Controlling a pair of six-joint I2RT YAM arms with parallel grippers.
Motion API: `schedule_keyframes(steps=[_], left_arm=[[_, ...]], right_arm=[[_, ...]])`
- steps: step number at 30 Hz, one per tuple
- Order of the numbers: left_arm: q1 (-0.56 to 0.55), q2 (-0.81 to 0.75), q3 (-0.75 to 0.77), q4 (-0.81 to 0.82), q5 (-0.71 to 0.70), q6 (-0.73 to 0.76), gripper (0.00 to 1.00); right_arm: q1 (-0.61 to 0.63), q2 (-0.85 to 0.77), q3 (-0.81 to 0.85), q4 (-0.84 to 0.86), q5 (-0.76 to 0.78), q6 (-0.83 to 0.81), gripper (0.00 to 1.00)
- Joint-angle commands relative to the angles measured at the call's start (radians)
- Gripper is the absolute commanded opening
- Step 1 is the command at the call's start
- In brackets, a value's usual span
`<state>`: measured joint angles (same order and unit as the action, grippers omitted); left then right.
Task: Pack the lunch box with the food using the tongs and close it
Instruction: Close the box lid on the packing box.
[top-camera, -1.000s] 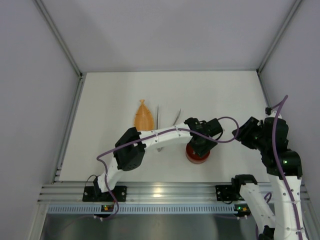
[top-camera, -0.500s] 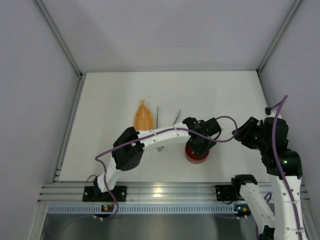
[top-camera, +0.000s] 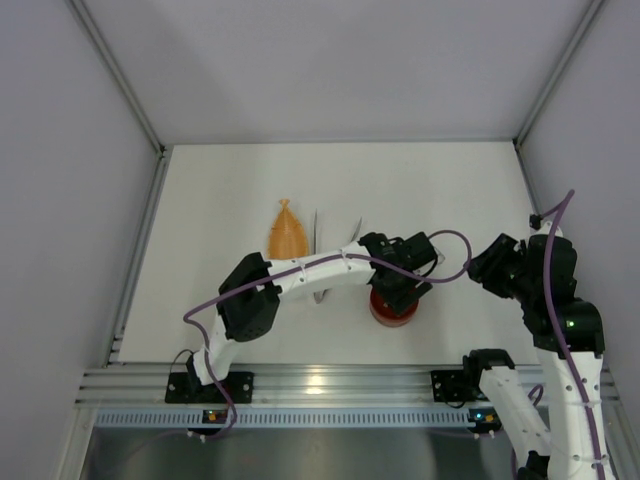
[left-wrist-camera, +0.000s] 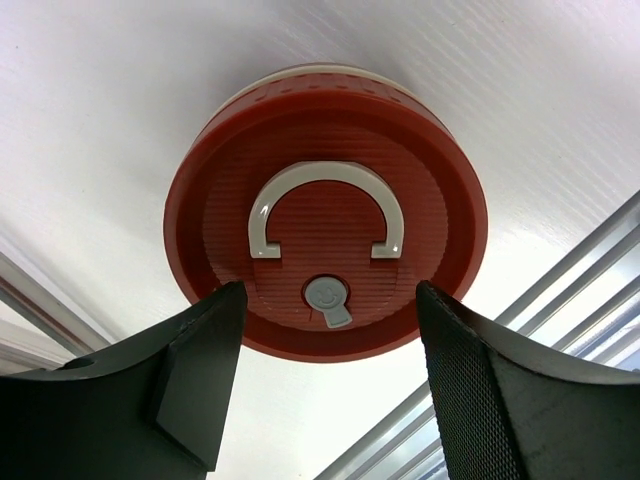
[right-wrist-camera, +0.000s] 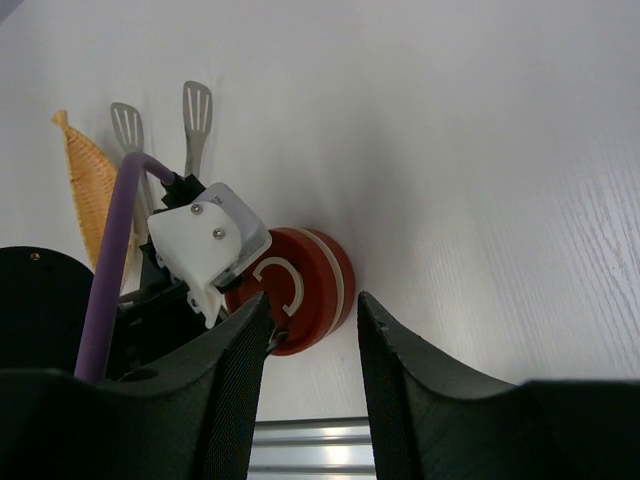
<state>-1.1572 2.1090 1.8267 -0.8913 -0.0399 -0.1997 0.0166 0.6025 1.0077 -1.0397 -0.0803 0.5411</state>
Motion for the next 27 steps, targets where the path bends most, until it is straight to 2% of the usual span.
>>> schedule_keyframes(steps=[1, 11, 27], left_arm=[[0.004, -0.072, -0.004, 0.034, 0.025, 0.025, 0.74], [0.004, -0.086, -0.015, 0.063, 0.003, 0.032, 0.75], [0.004, -0.012, 0.077, 0.083, -0.051, 0.040, 0.78]], right_arm=[[-0.004, 0.000, -0.011, 0.036, -0.007, -0.015, 0.40], [-0.004, -0.001, -0.015, 0.040, -0.010, -0.013, 0.41], [-0.006, -0.003, -0.014, 0.033, -0.007, -0.015, 0.41]])
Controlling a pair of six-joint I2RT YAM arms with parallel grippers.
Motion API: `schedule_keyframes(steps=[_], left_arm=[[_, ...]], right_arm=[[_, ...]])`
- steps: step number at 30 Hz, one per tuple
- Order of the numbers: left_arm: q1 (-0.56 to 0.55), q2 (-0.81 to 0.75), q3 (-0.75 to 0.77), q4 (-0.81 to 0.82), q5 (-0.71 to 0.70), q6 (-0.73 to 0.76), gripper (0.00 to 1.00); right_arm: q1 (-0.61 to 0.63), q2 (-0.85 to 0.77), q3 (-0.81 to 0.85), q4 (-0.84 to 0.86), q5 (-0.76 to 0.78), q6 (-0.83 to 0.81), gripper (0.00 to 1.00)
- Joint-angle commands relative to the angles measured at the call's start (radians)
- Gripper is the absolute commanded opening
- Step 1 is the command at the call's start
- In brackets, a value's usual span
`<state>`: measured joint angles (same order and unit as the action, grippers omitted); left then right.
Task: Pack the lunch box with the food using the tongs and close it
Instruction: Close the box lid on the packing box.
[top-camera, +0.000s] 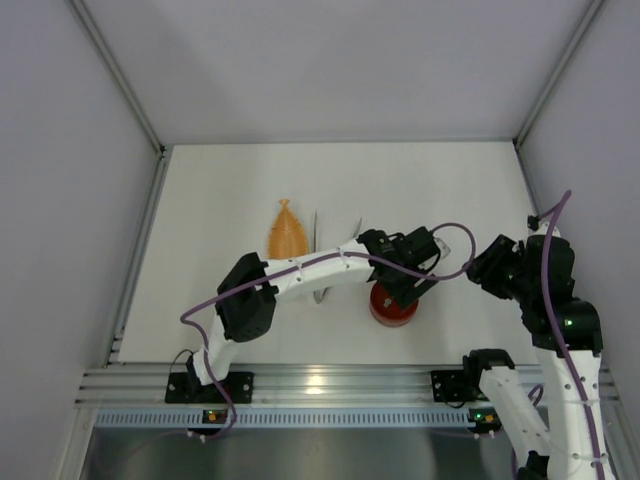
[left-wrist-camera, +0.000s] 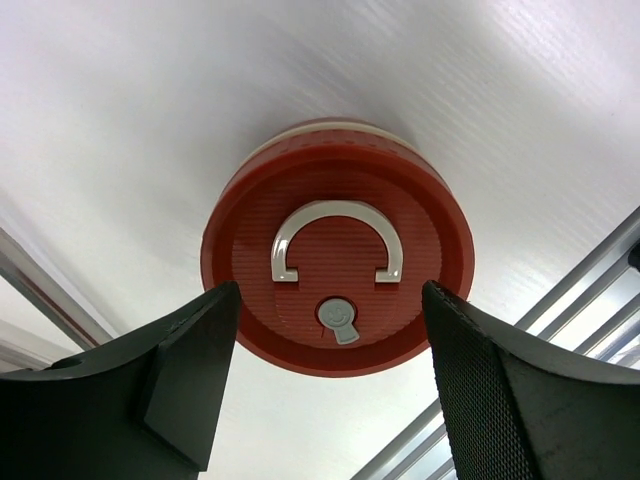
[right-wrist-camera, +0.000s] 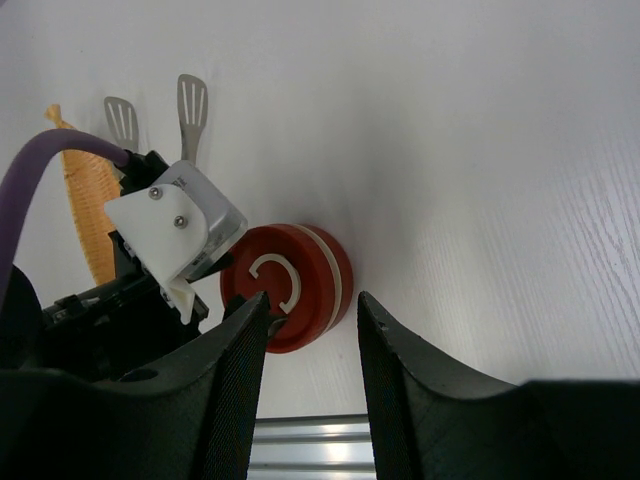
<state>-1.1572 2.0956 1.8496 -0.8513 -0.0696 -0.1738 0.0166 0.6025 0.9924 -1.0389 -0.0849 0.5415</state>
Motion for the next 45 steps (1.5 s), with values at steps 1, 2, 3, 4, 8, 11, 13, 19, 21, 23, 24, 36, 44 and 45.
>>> schedule_keyframes(steps=[1, 2, 3, 4, 8, 11, 13, 19, 21, 23, 24, 36, 44, 45], left_arm=[[0.004, 0.004, 0.066, 0.043, -0.022, 0.014, 0.78], [0.004, 0.009, 0.066, 0.041, -0.022, 0.014, 0.78], [0.004, 0.017, 0.075, 0.043, -0.019, 0.016, 0.78], [0.004, 0.023, 0.080, 0.041, -0.016, 0.017, 0.78], [0.005, 0.052, 0.094, 0.043, -0.012, 0.019, 0.78], [0.007, 0.079, 0.092, 0.043, -0.010, 0.019, 0.78], [0.010, 0.096, 0.092, 0.043, -0.009, 0.017, 0.78], [0.011, 0.155, 0.076, 0.038, -0.002, 0.014, 0.78], [0.011, 0.165, 0.071, 0.034, -0.001, 0.013, 0.78], [0.011, 0.165, 0.063, 0.035, -0.004, 0.013, 0.78], [0.011, 0.164, 0.062, 0.035, -0.007, 0.013, 0.78], [0.011, 0.074, 0.042, 0.055, -0.039, 0.005, 0.77], [0.011, -0.054, 0.099, 0.014, -0.113, 0.008, 0.78], [0.011, -0.066, 0.100, 0.009, -0.136, 0.008, 0.78]], right_arm=[[-0.004, -0.004, 0.000, 0.031, -0.001, -0.015, 0.41], [-0.004, -0.004, 0.000, 0.031, -0.001, -0.017, 0.41], [-0.006, -0.003, 0.000, 0.033, 0.000, -0.017, 0.41], [-0.006, -0.003, 0.002, 0.033, -0.001, -0.017, 0.41], [-0.004, -0.003, -0.003, 0.034, 0.002, -0.017, 0.41], [-0.006, -0.003, -0.006, 0.034, 0.002, -0.018, 0.40], [-0.006, -0.004, -0.008, 0.034, 0.002, -0.020, 0.41], [-0.006, -0.001, -0.011, 0.034, 0.008, -0.026, 0.41], [-0.004, 0.000, -0.011, 0.034, 0.011, -0.028, 0.41], [-0.006, 0.000, -0.012, 0.034, 0.013, -0.028, 0.41], [-0.004, 0.002, -0.014, 0.036, 0.013, -0.029, 0.41], [-0.006, 0.010, -0.003, 0.037, 0.010, -0.028, 0.41], [-0.004, 0.019, 0.012, 0.039, 0.004, -0.026, 0.42], [-0.006, 0.017, 0.012, 0.040, 0.002, -0.026, 0.42]])
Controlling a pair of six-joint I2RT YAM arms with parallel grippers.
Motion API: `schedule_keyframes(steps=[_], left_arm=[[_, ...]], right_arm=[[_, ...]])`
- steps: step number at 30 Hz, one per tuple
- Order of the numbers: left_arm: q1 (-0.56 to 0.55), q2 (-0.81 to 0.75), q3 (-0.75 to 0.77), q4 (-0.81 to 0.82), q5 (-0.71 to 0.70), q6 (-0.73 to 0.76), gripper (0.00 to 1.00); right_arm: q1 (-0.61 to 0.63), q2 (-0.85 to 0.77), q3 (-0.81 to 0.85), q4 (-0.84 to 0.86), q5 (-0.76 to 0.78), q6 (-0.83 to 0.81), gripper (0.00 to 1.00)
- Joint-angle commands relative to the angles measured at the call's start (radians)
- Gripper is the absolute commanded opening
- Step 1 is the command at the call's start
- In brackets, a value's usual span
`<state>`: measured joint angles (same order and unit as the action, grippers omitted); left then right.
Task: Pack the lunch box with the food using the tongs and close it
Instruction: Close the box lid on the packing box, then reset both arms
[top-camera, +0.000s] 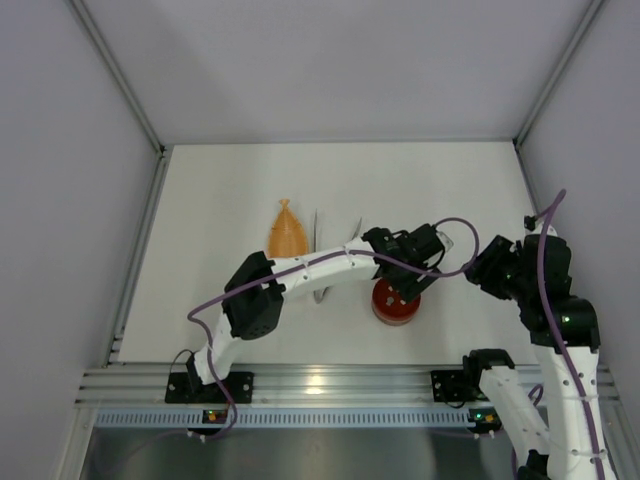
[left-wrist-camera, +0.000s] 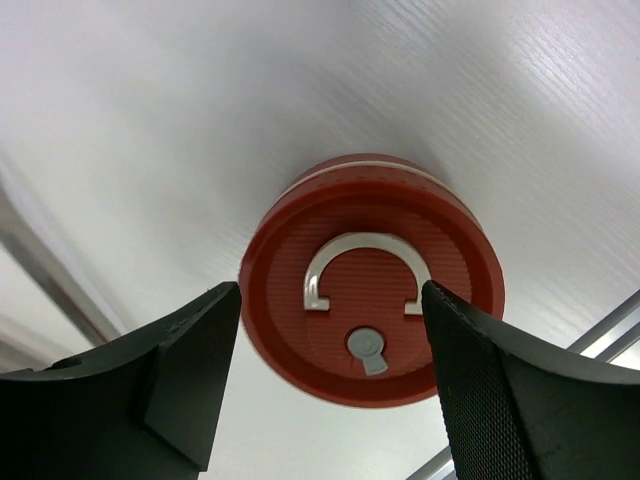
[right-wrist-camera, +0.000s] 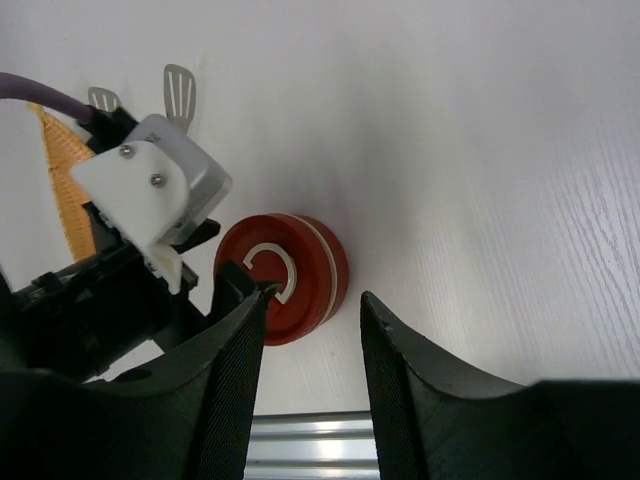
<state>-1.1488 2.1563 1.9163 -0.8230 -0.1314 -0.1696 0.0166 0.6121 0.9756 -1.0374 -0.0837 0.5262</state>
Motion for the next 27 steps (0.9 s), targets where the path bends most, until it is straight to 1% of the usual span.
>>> schedule_keyframes(steps=[1, 5, 7, 8, 9, 10, 12, 13, 14, 15, 16, 17, 18, 19, 20, 21, 23, 27], left_arm=[[0.003, -0.142, 0.036, -0.028, -0.085, 0.002, 0.78], [0.003, -0.252, 0.024, -0.047, -0.141, -0.008, 0.79], [0.003, -0.331, -0.002, -0.054, -0.198, -0.019, 0.80], [0.006, -0.363, -0.022, -0.054, -0.217, -0.022, 0.80], [0.015, -0.395, -0.072, -0.054, -0.232, -0.034, 0.82], [0.024, -0.470, -0.104, -0.048, -0.258, -0.041, 0.82], [0.064, -0.556, -0.179, -0.022, -0.284, -0.066, 0.83], [0.083, -0.647, -0.254, -0.013, -0.293, -0.074, 0.86], [0.124, -0.697, -0.295, 0.013, -0.301, -0.080, 0.91], [0.151, -0.738, -0.328, 0.019, -0.294, -0.088, 0.98], [0.176, -0.815, -0.380, 0.024, -0.286, -0.088, 0.99], [0.201, -0.847, -0.402, 0.027, -0.281, -0.087, 0.99], [0.242, -0.875, -0.424, 0.033, -0.286, -0.081, 0.99], [0.259, -0.919, -0.451, 0.032, -0.295, -0.079, 0.99], [0.280, -0.938, -0.464, 0.031, -0.316, -0.080, 0.99], [0.285, -0.953, -0.477, 0.031, -0.323, -0.077, 0.99], [0.291, -0.990, -0.514, 0.039, -0.333, -0.082, 0.99], [0.293, -1.033, -0.580, 0.058, -0.356, -0.105, 0.99]], right_arm=[[-0.006, 0.009, 0.029, 0.042, -0.001, -0.011, 0.43], [-0.004, 0.012, 0.032, 0.053, -0.010, -0.008, 0.44], [-0.006, 0.014, 0.037, 0.059, -0.021, -0.005, 0.45], [-0.004, 0.015, 0.040, 0.069, -0.022, -0.006, 0.46], [-0.006, 0.014, 0.043, 0.079, -0.024, -0.008, 0.48], [-0.006, 0.012, 0.043, 0.086, -0.024, -0.006, 0.48], [-0.004, 0.015, 0.043, 0.117, -0.027, -0.009, 0.51], [-0.006, 0.017, 0.044, 0.129, -0.031, -0.006, 0.55], [-0.004, 0.020, 0.043, 0.140, -0.033, -0.003, 0.58], [-0.006, 0.023, 0.041, 0.173, -0.034, 0.000, 0.66], [-0.004, 0.025, 0.037, 0.194, -0.043, 0.006, 0.70], [-0.004, 0.031, 0.031, 0.212, -0.044, 0.009, 0.74], [-0.006, 0.034, 0.028, 0.227, -0.044, 0.012, 0.85], [-0.006, 0.037, 0.023, 0.262, -0.038, 0.023, 0.93], [-0.006, 0.043, 0.011, 0.281, -0.036, 0.029, 0.98], [-0.004, 0.046, 0.005, 0.298, -0.036, 0.034, 0.99], [-0.006, 0.060, -0.017, 0.349, -0.040, 0.049, 0.99], [-0.004, 0.074, -0.054, 0.434, -0.097, 0.047, 1.00]])
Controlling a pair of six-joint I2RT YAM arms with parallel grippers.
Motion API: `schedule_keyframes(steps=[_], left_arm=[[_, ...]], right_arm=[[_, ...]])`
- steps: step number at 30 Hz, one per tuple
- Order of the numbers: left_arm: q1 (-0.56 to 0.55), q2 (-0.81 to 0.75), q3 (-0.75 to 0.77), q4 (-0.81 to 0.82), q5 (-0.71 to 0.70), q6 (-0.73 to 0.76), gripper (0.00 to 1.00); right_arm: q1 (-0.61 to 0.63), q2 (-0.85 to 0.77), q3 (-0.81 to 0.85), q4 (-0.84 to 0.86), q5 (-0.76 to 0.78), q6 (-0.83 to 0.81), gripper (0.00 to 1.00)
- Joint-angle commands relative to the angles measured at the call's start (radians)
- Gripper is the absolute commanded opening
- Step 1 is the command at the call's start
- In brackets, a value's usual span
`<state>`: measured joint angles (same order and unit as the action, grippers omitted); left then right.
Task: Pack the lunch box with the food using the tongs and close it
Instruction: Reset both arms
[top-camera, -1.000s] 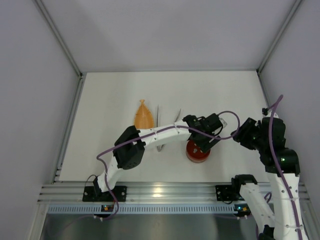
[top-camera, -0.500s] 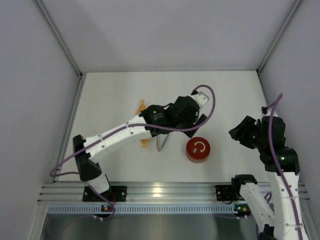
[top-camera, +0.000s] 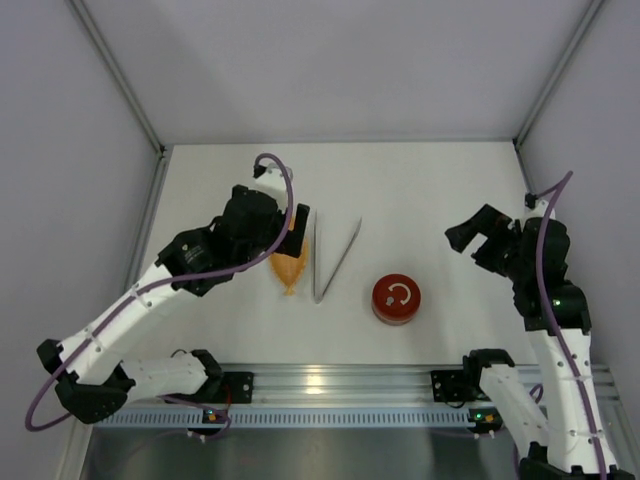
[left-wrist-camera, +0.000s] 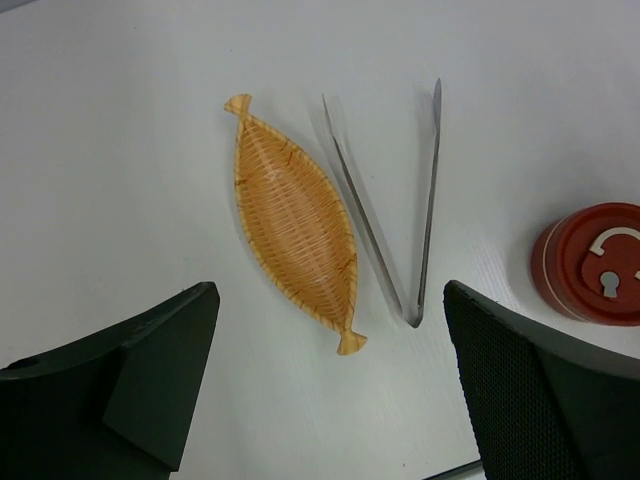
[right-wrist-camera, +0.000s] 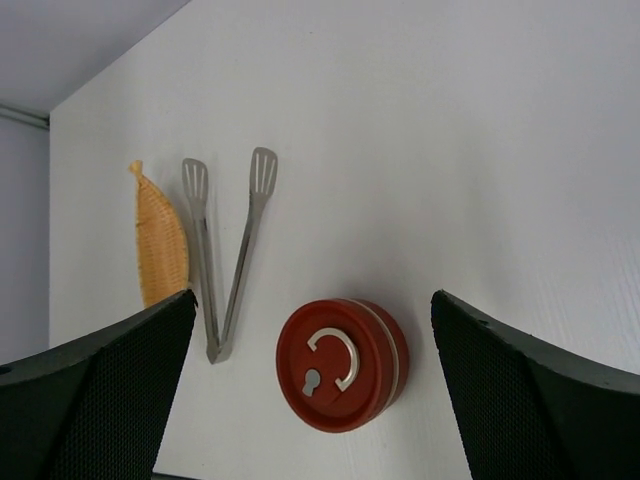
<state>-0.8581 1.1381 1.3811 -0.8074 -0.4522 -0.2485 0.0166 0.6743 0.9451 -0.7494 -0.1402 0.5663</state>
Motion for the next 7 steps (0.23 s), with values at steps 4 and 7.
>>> schedule_keyframes(steps=[4, 7], left_arm=[[0.002, -0.060, -0.089, 0.066, -0.043, -0.038, 0.99], [0.004, -0.064, -0.083, 0.076, -0.036, -0.034, 0.99]], right_arm=[[-0.004, 0.008, -0.048, 0.197, -0.067, -0.005, 0.99], [-0.006, 0.010, -0.043, 0.199, -0.032, -0.006, 0.99]])
